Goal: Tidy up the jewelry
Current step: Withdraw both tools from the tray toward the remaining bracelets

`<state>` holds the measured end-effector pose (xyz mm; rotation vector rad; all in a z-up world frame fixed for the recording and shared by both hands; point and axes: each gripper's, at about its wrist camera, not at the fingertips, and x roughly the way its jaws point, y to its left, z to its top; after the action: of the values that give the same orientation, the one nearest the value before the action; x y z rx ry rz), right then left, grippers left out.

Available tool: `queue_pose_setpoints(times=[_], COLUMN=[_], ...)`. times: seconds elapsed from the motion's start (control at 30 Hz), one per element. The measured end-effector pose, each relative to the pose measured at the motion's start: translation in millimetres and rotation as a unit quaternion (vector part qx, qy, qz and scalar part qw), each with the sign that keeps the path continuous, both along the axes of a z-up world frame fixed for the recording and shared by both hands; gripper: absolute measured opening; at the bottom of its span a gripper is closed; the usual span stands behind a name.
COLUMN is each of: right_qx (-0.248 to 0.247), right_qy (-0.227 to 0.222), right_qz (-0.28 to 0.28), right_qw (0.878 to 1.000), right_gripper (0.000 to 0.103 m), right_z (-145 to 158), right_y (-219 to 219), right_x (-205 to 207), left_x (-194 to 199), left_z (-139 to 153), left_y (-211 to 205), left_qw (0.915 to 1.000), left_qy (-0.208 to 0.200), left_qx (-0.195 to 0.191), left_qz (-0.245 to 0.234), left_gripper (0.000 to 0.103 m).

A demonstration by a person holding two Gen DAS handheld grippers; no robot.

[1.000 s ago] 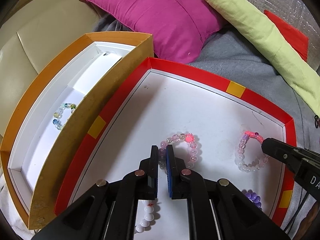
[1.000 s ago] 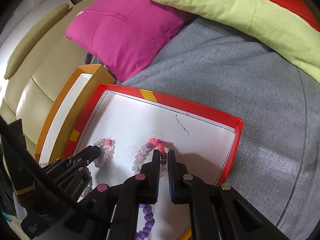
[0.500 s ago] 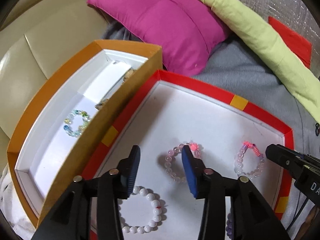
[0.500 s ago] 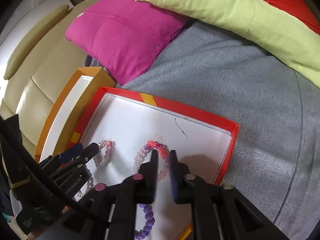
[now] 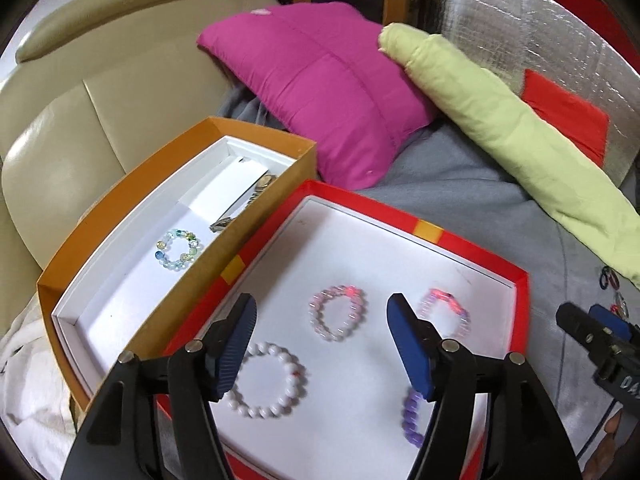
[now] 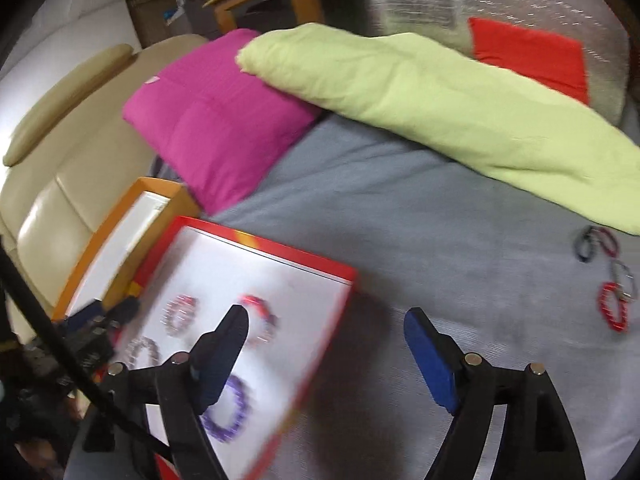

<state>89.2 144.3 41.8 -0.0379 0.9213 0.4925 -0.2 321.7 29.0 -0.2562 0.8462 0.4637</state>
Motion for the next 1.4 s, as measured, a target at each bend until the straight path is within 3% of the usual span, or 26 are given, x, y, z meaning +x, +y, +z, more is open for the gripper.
queue_pose_setpoints(times=[0.17,0.57,0.8,1.13,1.27,1.4], right_qx=[-0.024,-0.011,-0.019,-0.037,-0.037,-0.037], right_qy=[0.006,0.012,0.007,0.011,0.019,0.022], right_qz=[-0.021,-0.06,-0.098,-0.136,-0.135,-0.13], right_qw=[0.999,0.998,0.995,0.99,0.99,0.991], right_gripper=[0.084,0.084,0.084,0.084,0.084,0.084], right_z=[-7,-23,-39,-58,-66,-66], right_y=[-50,-170,-236,-286,-289,-290], right_x=[-7,-39,-62,-71,-71,-70], left_x=[-6,-7,-3,13,11,9], left_z=[8,5,-24,-65,-70,-77], left_y=[-43,-153,-230,-287,-293,-283], left_qw=[0.9994,0.9931,0.9793,0.9635,0.9626,0.968], left_qy=[-0.004,-0.009,0.013,0.067,0.06,0.05], left_qx=[0.014,0.013,0.004,0.002,0.027,0.023], left_qz=[-0.03,-0.116,-0.202,-0.259,-0.263,-0.245], left_gripper=[0.069,0.069,0.069,0.07,0.077,0.094])
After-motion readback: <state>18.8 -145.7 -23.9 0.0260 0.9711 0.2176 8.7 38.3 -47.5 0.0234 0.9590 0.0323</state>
